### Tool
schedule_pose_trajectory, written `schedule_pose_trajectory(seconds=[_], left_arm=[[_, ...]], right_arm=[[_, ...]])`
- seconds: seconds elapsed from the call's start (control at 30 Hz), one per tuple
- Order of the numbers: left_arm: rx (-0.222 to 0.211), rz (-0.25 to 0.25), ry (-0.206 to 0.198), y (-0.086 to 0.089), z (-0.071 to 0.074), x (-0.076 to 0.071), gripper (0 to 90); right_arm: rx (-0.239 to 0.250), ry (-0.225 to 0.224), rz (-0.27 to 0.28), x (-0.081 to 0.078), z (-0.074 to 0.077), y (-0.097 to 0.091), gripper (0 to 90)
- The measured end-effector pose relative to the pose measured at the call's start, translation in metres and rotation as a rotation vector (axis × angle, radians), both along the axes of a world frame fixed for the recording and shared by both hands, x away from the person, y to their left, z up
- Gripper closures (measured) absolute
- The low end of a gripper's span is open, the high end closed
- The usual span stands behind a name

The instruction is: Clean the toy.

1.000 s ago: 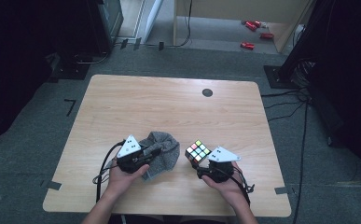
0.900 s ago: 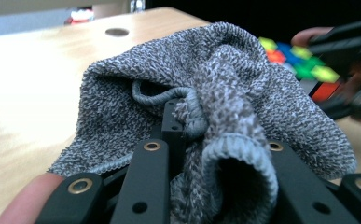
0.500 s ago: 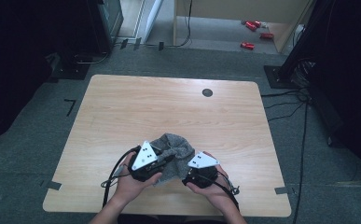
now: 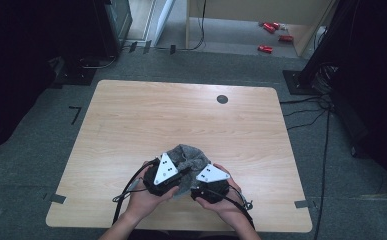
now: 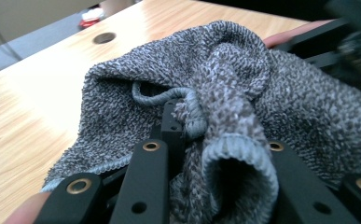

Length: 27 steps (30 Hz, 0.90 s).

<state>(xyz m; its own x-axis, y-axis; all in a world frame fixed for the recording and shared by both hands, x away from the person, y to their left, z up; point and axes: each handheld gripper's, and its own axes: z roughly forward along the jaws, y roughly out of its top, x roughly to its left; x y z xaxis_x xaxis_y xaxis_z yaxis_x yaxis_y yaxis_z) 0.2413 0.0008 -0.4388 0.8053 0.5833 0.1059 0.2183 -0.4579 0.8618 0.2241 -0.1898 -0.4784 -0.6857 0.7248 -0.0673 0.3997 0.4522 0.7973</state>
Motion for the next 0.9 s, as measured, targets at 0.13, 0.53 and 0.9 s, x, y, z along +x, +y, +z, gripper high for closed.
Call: schedule_pose_trajectory(seconds=[0.13,0.53,0.9], left_arm=[[0.008,0.067,0.005,0.014,-0.003,0.012,75.0],[-0.091,0.095,0.040,0.028,0.007,0.014,74.9],[-0.078,-0.027,0.047,-0.003,0.013,-0.008,74.5]], right_arm=[[0.002,-0.006,0.004,0.000,0.001,-0.001,34.5],[0.024,-0.007,-0.027,0.002,0.003,-0.009,34.6],[0.054,-0.003,-0.004,-0.003,0.009,0.001,34.5]])
